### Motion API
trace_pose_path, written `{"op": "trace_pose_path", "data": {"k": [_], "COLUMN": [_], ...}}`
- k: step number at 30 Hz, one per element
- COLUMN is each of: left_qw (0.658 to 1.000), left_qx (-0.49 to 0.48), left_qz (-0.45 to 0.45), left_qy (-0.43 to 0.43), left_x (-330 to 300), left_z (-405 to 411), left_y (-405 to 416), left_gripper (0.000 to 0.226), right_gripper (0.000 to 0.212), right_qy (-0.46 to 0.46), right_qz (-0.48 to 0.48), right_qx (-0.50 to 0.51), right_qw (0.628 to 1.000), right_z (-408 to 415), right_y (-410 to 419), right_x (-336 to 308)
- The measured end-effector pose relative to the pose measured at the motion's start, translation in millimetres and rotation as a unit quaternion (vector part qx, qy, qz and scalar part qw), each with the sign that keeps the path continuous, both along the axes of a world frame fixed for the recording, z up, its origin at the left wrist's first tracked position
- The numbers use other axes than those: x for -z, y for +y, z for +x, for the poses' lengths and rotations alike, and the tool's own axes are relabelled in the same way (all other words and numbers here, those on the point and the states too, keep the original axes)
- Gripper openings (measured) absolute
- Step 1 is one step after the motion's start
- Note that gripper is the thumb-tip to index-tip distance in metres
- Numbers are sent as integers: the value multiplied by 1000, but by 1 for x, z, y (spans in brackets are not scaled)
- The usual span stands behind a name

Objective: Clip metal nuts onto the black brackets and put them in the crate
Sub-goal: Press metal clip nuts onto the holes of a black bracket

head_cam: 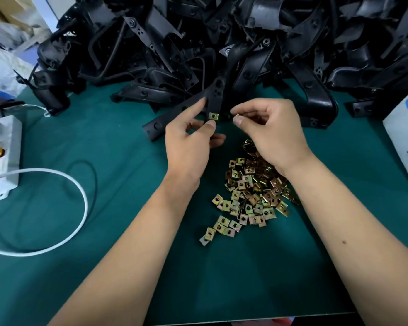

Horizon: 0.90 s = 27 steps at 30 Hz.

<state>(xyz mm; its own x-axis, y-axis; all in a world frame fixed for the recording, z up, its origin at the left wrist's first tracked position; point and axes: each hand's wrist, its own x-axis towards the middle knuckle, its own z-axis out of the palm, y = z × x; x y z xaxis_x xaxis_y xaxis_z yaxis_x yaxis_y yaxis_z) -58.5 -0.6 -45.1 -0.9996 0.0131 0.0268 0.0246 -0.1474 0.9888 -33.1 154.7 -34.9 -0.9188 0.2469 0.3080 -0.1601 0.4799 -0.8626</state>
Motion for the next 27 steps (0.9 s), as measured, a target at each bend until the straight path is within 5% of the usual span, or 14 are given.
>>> {"op": "trace_pose_path", "data": {"k": [7, 16, 23, 27], "left_qw": [1000, 1000, 1000, 999], "left_qx": [10, 15, 27, 42], "left_qz": [-5, -6, -11, -17], "left_qy": [-5, 2, 7, 18], "left_x": [2, 3, 3, 3], "left_z": [3, 4, 3, 4], "left_y": [5, 5, 4, 5], "left_gripper": [35, 32, 35, 38], "right_gripper": [13, 19, 14, 12], "right_qy": [-1, -31, 6, -14], "right_qz": [-218, -161, -246, -377], "right_qx": [19, 13, 56, 19], "right_qw": [976, 986, 968, 926], "right_z": [1, -1, -2, -1], "right_y": [-2, -3, 1, 0], "right_x": [1, 4, 3, 1]}}
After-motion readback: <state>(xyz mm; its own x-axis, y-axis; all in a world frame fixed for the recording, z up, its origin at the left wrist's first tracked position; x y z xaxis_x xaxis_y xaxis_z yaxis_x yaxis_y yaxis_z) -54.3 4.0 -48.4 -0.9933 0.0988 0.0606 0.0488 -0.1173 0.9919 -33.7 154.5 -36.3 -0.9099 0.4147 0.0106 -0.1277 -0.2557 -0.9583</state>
